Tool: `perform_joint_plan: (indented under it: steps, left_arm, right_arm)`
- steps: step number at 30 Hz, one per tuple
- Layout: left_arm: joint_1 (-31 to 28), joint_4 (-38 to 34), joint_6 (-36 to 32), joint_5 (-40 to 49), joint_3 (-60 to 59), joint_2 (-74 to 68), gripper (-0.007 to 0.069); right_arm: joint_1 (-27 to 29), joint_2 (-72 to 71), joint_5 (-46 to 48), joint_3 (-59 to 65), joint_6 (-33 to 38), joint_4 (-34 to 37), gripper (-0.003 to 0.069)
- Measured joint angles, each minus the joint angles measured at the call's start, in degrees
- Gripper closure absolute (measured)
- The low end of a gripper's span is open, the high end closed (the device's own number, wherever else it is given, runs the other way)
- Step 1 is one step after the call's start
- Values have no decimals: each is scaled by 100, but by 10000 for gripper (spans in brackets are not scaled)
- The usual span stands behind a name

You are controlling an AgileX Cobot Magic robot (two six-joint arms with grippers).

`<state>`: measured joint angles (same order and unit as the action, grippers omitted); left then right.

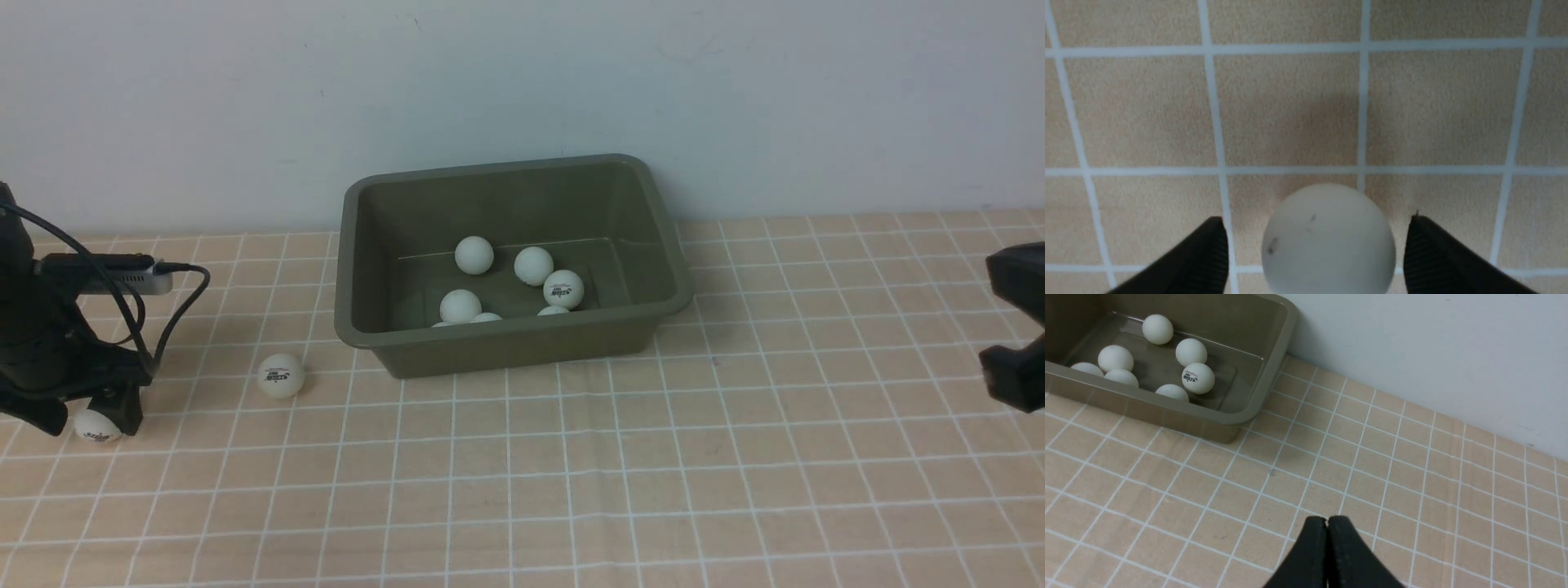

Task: Put the table tennis balls into the box on the light coffee tablecloth.
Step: 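Reach for and grasp a ping pong ball on the table beside the basket, then drop the ball into the bin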

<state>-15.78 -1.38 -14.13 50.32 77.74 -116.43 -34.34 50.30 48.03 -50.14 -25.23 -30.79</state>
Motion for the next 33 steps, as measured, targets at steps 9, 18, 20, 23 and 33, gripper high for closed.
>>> perform_joint_plan:
  steps: [9,18,20,23,33]
  left_arm:
    - [0,-14,0,-146,5,-18,307]
    - [5,-78,-60,480,191,-18,306]
    - [5,-291,-114,877,433,10,306]
    - [5,-954,-306,1517,987,95,306]
    - [1223,-3762,-1716,1814,2590,141,306]
  right_arm:
    - [0,0,0,0,0,0,676]
    - [0,0,0,0,0,0,676]
    - [0,0,0,0,0,-6,676]
    - [0,0,0,0,0,-12,676]
    - [0,0,0,0,0,-17,676]
